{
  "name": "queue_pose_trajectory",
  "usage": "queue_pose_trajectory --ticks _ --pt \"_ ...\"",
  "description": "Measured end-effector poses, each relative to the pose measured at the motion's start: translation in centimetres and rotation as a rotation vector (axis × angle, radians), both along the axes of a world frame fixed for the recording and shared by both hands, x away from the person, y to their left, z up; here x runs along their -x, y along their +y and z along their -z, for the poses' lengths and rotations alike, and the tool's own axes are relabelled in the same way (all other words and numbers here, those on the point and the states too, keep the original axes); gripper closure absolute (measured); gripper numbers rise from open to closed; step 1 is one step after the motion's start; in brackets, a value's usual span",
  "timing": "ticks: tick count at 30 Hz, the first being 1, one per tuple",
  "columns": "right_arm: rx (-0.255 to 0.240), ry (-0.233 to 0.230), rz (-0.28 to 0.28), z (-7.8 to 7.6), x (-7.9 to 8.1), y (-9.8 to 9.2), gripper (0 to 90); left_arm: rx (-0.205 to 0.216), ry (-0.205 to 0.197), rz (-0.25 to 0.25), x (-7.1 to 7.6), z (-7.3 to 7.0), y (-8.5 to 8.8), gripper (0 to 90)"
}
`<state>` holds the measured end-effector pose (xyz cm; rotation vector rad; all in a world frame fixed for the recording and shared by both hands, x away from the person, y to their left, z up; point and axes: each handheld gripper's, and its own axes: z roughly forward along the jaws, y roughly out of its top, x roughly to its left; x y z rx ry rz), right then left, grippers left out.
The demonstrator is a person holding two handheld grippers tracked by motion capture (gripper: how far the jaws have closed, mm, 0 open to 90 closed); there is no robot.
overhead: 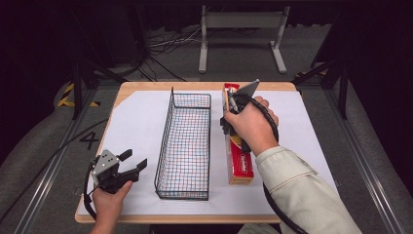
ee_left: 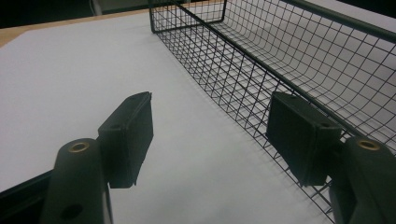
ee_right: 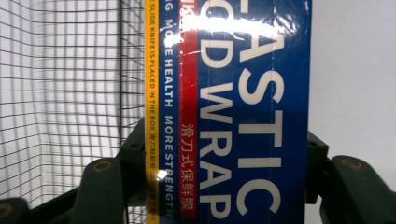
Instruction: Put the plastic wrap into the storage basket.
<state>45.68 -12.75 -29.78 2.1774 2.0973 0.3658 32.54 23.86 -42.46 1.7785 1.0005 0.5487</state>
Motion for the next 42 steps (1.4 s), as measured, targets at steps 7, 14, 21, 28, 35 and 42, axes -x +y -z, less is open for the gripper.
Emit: queue_pose_trajectory --ticks 7,14,21,28,35,42 --pt "0.018 -0.004 -0.056 -0.3 0.1 2.8 40.4 -0.01 -0.011 -0.004 0.0 -0.1 0.1 32.0" --pt "0.012 -0.008 -0.059 -0.6 -0.2 4.7 40.4 -0.011 -0.014 -0.001 -0.1 -0.1 -0.2 32.0" --pt "0.011 0.0 -0.047 -0.8 -0.4 6.3 40.4 -0.014 -0.013 -0.002 -0.2 0.0 -0.3 32.0" --pt "0.002 -0.029 -0.039 -0.9 -0.6 7.5 40.3 -0.01 -0.016 -0.011 -0.1 -0.1 -0.2 32.1" --pt "-0.053 -0.047 -0.009 -0.6 -0.9 8.1 40.3 -0.007 -0.029 -0.024 0.0 -0.2 0.0 32.3" --pt "-0.089 -0.044 -0.017 0.4 -1.1 8.5 40.3 0.0 -0.032 -0.027 0.1 -0.2 0.0 32.4"
